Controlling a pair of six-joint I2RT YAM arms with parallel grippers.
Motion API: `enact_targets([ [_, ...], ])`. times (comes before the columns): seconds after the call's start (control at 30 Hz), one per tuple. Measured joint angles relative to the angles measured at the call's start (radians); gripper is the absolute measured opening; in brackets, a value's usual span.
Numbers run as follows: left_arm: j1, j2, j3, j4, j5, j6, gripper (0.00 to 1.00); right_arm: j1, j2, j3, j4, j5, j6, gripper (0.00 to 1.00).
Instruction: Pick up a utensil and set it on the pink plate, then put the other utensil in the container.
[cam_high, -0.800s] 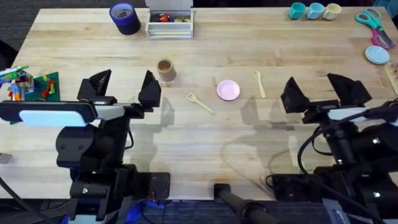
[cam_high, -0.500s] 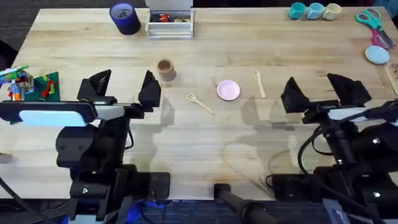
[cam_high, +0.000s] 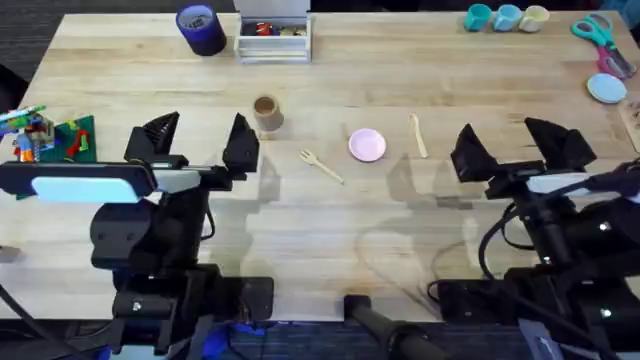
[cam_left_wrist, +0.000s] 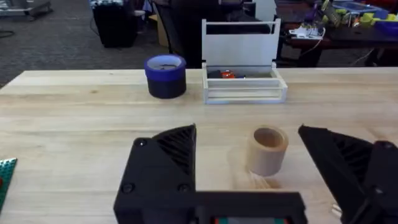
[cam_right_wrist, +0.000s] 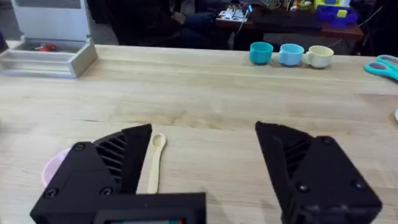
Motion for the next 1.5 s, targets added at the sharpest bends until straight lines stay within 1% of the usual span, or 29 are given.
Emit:
enact_targets([
  [0.1,0.000,0.000,0.000,-0.032,-0.001,0.000,0.994,0.000,0.000,0.005,-0.012,0.000,0.000,0.993],
  [0.2,0.000,0.001,0.017,-0.092,-0.009,-0.005,0.994,0.000,0.001,0.052,-0.112,0.000,0.000,0.993],
  [0.27,0.000,0.007,0.064,-0.173,-0.022,-0.005,0.994,0.000,0.017,0.103,-0.212,0.004,0.000,0.993],
  [0.33,0.000,0.038,0.136,-0.247,-0.041,-0.005,0.994,0.000,0.065,0.177,-0.304,0.015,0.000,0.993],
  [0.4,0.000,0.090,0.230,-0.321,-0.057,-0.011,0.994,0.000,0.127,0.258,-0.359,0.022,0.000,0.993],
  [0.5,0.000,0.199,0.386,-0.433,-0.066,-0.037,0.994,0.000,0.255,0.410,-0.428,0.028,0.000,0.993],
  [0.6,0.000,0.339,0.541,-0.548,-0.071,-0.084,0.994,0.000,0.401,0.556,-0.485,0.031,0.000,0.993],
  [0.67,0.000,0.429,0.629,-0.604,-0.075,-0.116,0.994,0.000,0.507,0.659,-0.544,0.031,0.000,0.993],
  [0.8,0.000,0.581,0.766,-0.699,-0.071,-0.155,0.994,0.000,0.701,0.843,-0.677,0.020,0.000,0.993],
  [0.87,0.000,0.643,0.819,-0.741,-0.053,-0.163,0.994,0.000,0.788,0.923,-0.749,-0.003,0.000,0.993],
  [0.97,0.000,0.727,0.882,-0.793,-0.009,-0.171,0.994,0.000,0.907,1.025,-0.856,-0.040,0.000,0.993],
  [1.03,0.000,0.778,0.912,-0.821,0.035,-0.170,0.994,0.000,0.977,1.078,-0.910,-0.067,0.000,0.993],
  [1.1,0.000,0.820,0.926,-0.842,0.093,-0.148,0.994,0.000,1.033,1.118,-0.951,-0.090,0.000,0.993],
  [1.17,0.000,0.860,0.930,-0.859,0.171,-0.105,0.994,0.000,1.073,1.141,-0.973,-0.113,0.000,0.993],
  [1.27,0.000,0.910,0.930,-0.887,0.267,-0.053,0.994,0.000,1.107,1.150,-0.991,-0.151,0.000,0.993],
  [1.5,0.000,1.013,0.930,-0.910,0.440,0.033,0.993,0.000,1.117,1.151,-1.018,-0.229,-0.023,0.993],
])
